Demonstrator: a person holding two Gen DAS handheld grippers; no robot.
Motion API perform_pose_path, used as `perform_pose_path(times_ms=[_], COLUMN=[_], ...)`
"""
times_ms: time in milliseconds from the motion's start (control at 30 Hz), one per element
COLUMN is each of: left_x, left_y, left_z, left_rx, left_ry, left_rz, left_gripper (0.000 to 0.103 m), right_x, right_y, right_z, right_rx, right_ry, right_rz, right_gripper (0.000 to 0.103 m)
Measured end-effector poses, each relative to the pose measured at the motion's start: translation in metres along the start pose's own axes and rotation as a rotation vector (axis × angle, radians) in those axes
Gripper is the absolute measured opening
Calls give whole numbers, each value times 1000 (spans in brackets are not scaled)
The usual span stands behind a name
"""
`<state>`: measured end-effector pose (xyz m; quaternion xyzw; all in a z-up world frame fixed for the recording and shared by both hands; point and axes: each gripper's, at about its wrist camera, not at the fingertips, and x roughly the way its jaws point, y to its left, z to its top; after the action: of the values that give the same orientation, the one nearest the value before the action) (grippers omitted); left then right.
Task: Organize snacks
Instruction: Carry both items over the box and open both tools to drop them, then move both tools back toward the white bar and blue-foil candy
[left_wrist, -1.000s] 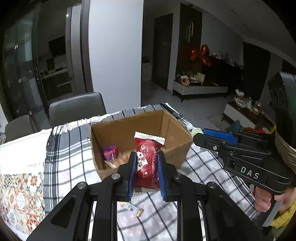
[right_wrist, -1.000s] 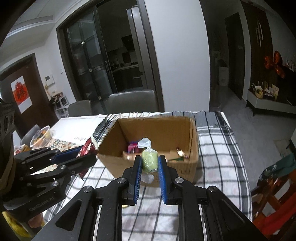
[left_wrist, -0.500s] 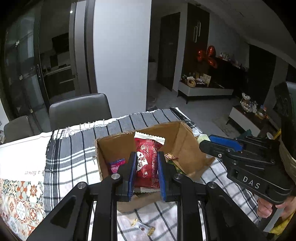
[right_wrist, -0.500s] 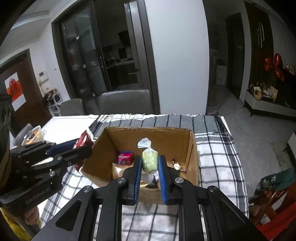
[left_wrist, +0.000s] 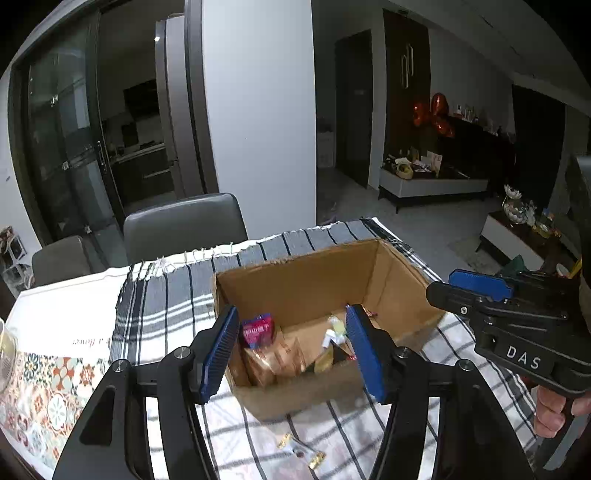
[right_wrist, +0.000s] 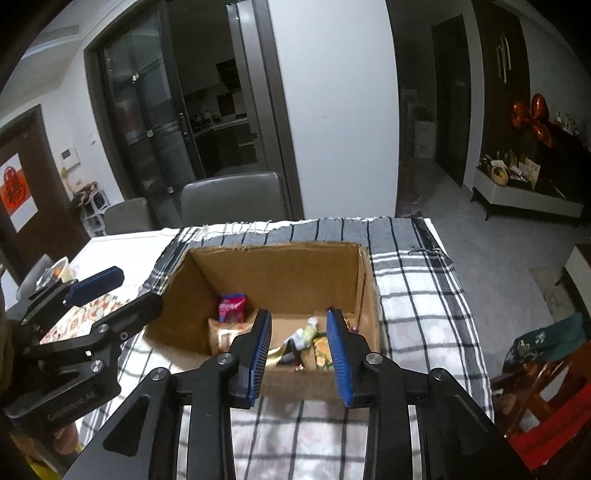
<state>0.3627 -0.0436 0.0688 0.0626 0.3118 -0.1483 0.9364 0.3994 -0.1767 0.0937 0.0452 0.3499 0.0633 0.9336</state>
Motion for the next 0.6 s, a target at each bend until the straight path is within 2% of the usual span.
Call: perform_pose_path(times_ms=[367, 467, 600], left_x=[-55, -68, -82], left_y=[-17, -24, -34], left_z=[-36, -48, -68], left_rx=[-7, -1, 3], left_ry=[-27, -30, -24], left_rz=[-12, -21, -27], left_gripper=[62, 63, 63], right_x=[-48, -58, -70], right_y=[10, 13, 15], right_z=[-49, -62, -84], right_rx=[-32, -29, -42], right_ry=[-15, -12, -2], right_rz=[16, 24, 30], right_gripper=[33, 41, 41])
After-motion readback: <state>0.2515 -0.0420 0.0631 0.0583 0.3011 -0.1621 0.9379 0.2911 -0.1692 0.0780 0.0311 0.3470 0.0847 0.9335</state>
